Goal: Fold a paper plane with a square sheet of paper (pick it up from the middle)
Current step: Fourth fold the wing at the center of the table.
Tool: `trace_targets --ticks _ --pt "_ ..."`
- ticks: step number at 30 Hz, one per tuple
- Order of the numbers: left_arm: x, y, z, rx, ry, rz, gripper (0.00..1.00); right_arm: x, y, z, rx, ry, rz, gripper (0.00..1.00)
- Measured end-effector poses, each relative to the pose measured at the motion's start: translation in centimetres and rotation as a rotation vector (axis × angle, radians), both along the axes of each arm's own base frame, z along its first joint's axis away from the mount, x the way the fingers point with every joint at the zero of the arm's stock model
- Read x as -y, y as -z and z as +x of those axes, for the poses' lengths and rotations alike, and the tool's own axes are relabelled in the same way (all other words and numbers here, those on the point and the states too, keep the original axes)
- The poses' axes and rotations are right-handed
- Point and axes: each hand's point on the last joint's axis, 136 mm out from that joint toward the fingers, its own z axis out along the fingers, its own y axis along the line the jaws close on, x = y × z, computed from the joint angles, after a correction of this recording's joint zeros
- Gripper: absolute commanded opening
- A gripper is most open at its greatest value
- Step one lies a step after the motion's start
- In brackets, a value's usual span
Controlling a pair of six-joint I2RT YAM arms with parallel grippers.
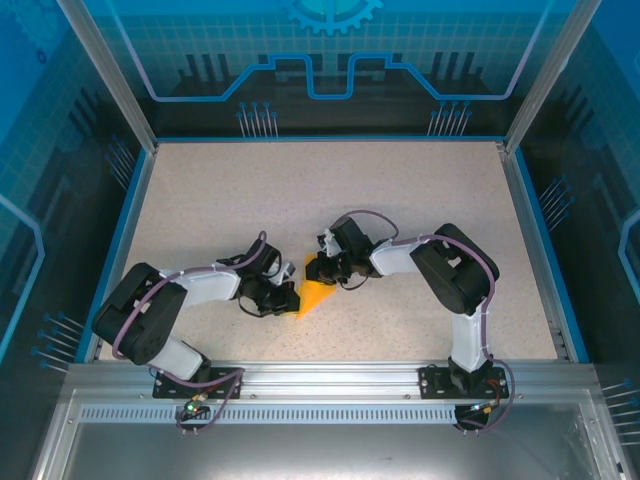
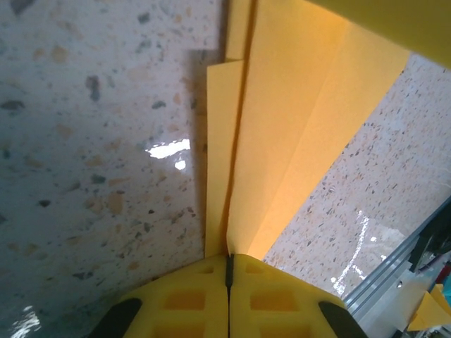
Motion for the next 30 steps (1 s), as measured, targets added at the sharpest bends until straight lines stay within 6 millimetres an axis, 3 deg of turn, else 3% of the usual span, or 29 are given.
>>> trace_targets --ticks 10,16,19,23,30 --pt "-0.2 0.0 -0.7 0.022 -0.005 0.051 0.17 0.0 0.2 0.0 -0.017 0.0 -0.013 0.13" --pt "-2.4 -0.6 -3.9 -0.039 -0.025 0.125 0.2 0.0 0.2 0.0 -0.03 -0.001 -0.024 0.13" --pt "-3.1 -1.5 -4.4 -0.028 -0.039 0.14 0.21 0.0 0.2 -0.1 -0.033 -0.001 -0.027 0.13" --pt "-2.7 -3.5 -3.5 0.026 -0.054 0.115 0.21 0.0 0.2 -0.1 -0.033 -0.001 -0.027 0.13" --pt "0.6 -7.1 1.6 0.15 -0.064 0.008 0.18 0.0 0.3 -0.1 -0.035 -0.002 -0.027 0.13"
